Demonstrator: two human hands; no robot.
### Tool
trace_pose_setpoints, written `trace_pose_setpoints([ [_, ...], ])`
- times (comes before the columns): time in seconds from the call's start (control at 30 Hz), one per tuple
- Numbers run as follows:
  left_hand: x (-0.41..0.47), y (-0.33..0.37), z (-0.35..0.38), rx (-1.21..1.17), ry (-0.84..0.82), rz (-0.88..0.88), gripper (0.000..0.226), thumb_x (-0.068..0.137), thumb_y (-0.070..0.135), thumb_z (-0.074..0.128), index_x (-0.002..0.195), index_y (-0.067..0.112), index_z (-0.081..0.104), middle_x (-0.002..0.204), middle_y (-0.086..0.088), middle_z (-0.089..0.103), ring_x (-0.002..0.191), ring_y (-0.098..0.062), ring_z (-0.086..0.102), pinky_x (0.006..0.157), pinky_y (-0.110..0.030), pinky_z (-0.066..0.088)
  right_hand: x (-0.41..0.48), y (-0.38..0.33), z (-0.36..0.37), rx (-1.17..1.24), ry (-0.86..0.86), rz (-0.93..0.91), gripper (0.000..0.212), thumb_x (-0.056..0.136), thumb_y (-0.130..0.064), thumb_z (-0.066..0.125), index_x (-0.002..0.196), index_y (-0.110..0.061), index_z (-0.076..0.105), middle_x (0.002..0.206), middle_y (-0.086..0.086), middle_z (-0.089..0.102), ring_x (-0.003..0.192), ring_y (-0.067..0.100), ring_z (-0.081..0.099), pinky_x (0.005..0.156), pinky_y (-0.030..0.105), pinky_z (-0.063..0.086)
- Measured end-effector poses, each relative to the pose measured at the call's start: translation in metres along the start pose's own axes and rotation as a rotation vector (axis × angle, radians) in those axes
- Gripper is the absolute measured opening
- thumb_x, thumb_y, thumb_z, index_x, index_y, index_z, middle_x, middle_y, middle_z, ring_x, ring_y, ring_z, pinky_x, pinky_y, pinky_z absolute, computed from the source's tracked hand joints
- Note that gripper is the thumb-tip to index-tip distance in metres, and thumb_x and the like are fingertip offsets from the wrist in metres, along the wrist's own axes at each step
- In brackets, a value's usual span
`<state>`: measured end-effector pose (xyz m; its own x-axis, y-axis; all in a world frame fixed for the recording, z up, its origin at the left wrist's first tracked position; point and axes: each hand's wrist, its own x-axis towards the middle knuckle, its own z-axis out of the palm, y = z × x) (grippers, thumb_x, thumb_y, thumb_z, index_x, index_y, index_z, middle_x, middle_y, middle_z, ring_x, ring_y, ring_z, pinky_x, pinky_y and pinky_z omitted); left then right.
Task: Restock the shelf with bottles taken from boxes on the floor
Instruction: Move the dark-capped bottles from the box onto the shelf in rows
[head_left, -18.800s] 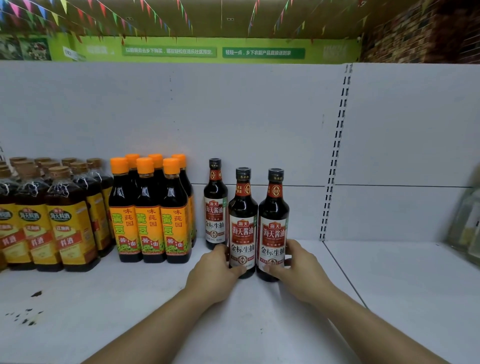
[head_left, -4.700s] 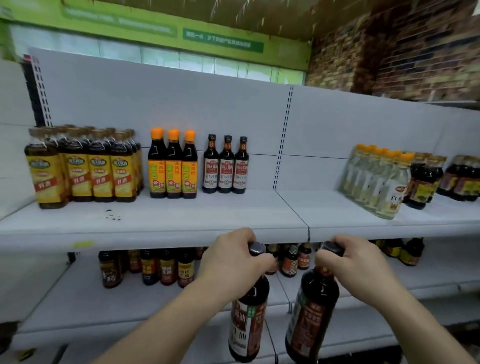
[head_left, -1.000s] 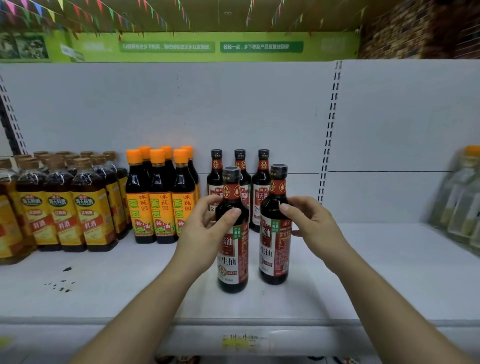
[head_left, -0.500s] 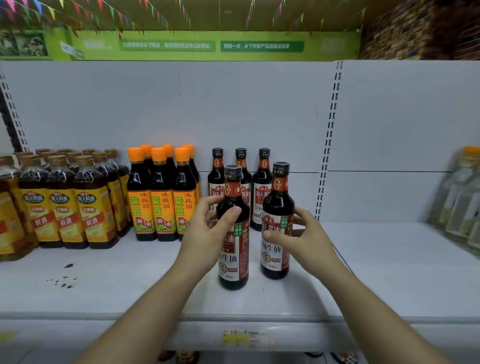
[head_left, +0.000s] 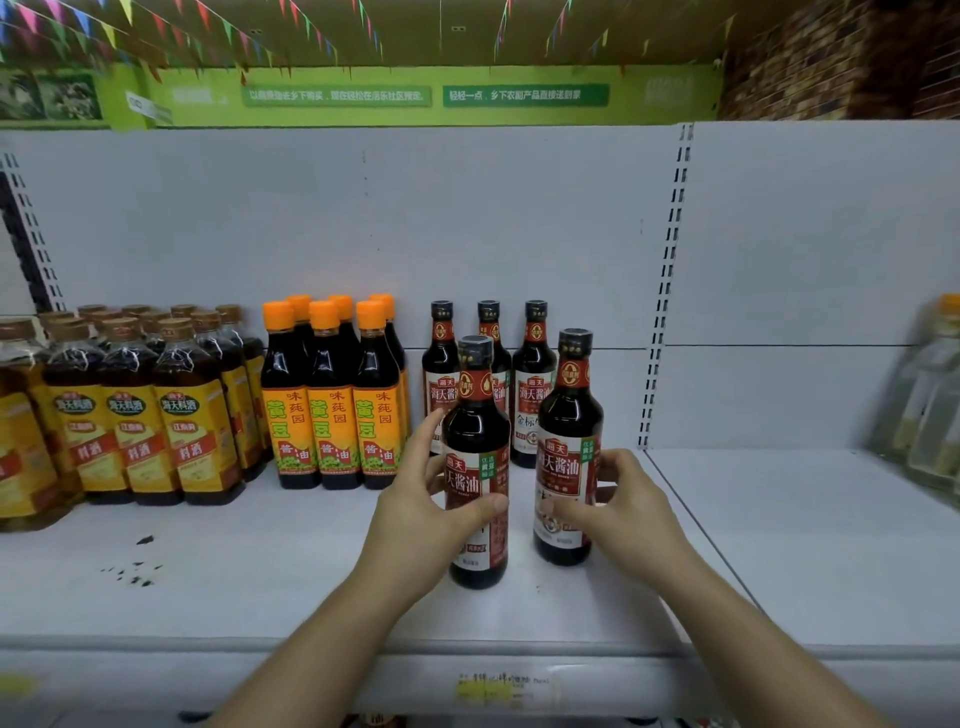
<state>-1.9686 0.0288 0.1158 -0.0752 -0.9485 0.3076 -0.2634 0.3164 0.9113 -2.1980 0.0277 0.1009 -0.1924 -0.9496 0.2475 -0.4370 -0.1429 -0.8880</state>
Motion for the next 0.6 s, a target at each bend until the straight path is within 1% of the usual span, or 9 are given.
trace_pose_setpoints([
  [0.07,-0.001,-0.006,0.002,-0.016,-0.003,-0.063,0.099,0.074,0.031,0.091,0.152,0.049,0.032,0.132,0.024,0.052,0.127,-0.002,0.049,0.105,-0.039,0.046,0.004,0.005,-0.003,0.003,-0.021,0.002,0.066,0.071,-0.033,0.092,0.123,-0.031,0.052,0.113,-0.020,0.065,0.101,-0.003,0.063,0.083,0.022,0.052],
  [0.13,-0.001,-0.012,0.005,-0.020,-0.020,-0.105,0.083,0.073,0.035,0.091,0.143,0.040,0.046,0.128,0.023,0.059,0.126,-0.004,0.055,0.104,-0.034,0.047,0.007,0.010,-0.006,0.020,-0.033,0.007,0.065,0.071,-0.034,0.092,0.125,-0.032,0.056,0.116,-0.019,0.067,0.105,0.002,0.066,0.090,0.030,0.055],
  [0.17,-0.001,-0.015,0.006,-0.025,-0.032,-0.117,0.074,0.073,0.036,0.091,0.135,0.040,0.051,0.126,0.024,0.062,0.124,-0.004,0.057,0.104,-0.033,0.048,0.008,0.011,-0.008,0.027,-0.041,0.006,0.064,0.072,-0.034,0.092,0.126,-0.033,0.057,0.117,-0.019,0.068,0.104,0.004,0.068,0.089,0.030,0.055],
  [0.23,-0.002,-0.019,0.006,-0.038,-0.047,-0.134,0.061,0.073,0.036,0.090,0.122,0.046,0.056,0.121,0.023,0.067,0.119,-0.002,0.060,0.105,-0.036,0.050,0.010,0.013,-0.011,0.024,-0.058,0.003,0.063,0.074,-0.035,0.090,0.129,-0.035,0.060,0.118,-0.017,0.069,0.100,0.005,0.071,0.088,0.030,0.056],
  [0.3,0.000,-0.022,0.008,-0.040,-0.051,-0.139,0.055,0.075,0.036,0.089,0.117,0.048,0.056,0.121,0.023,0.068,0.118,-0.001,0.061,0.106,-0.039,0.050,0.013,0.016,-0.013,0.020,-0.074,0.000,0.063,0.075,-0.036,0.089,0.131,-0.037,0.061,0.118,-0.015,0.071,0.099,0.006,0.073,0.093,0.036,0.058],
  [0.37,0.000,-0.022,0.010,-0.046,-0.046,-0.144,0.055,0.076,0.036,0.088,0.118,0.049,0.054,0.122,0.024,0.066,0.119,-0.002,0.060,0.108,-0.039,0.049,0.014,0.018,-0.015,0.009,-0.085,-0.007,0.063,0.075,-0.036,0.088,0.132,-0.038,0.061,0.118,-0.015,0.072,0.101,0.006,0.072,0.095,0.039,0.058],
  [0.43,0.000,-0.020,0.012,-0.055,-0.040,-0.148,0.057,0.078,0.036,0.086,0.120,0.050,0.051,0.122,0.026,0.064,0.119,-0.003,0.059,0.107,-0.037,0.049,0.015,0.018,-0.016,-0.003,-0.090,-0.009,0.064,0.076,-0.036,0.088,0.133,-0.037,0.060,0.118,-0.015,0.072,0.103,0.006,0.072,0.095,0.037,0.058],
  [0.53,0.001,-0.019,0.015,-0.054,-0.036,-0.147,0.060,0.080,0.033,0.086,0.127,0.046,0.051,0.120,0.027,0.063,0.117,-0.001,0.059,0.099,-0.029,0.048,0.018,0.018,-0.017,-0.006,-0.090,-0.004,0.066,0.077,-0.036,0.088,0.135,-0.036,0.058,0.121,-0.015,0.070,0.105,0.006,0.070,0.093,0.034,0.057],
  [0.6,0.002,-0.018,0.016,-0.050,-0.034,-0.143,0.062,0.081,0.033,0.085,0.133,0.040,0.053,0.120,0.026,0.064,0.115,0.000,0.059,0.096,-0.027,0.048,0.020,0.020,-0.018,-0.006,-0.081,0.000,0.068,0.076,-0.038,0.088,0.136,-0.034,0.057,0.123,-0.015,0.069,0.106,0.007,0.070,0.095,0.036,0.058],
])
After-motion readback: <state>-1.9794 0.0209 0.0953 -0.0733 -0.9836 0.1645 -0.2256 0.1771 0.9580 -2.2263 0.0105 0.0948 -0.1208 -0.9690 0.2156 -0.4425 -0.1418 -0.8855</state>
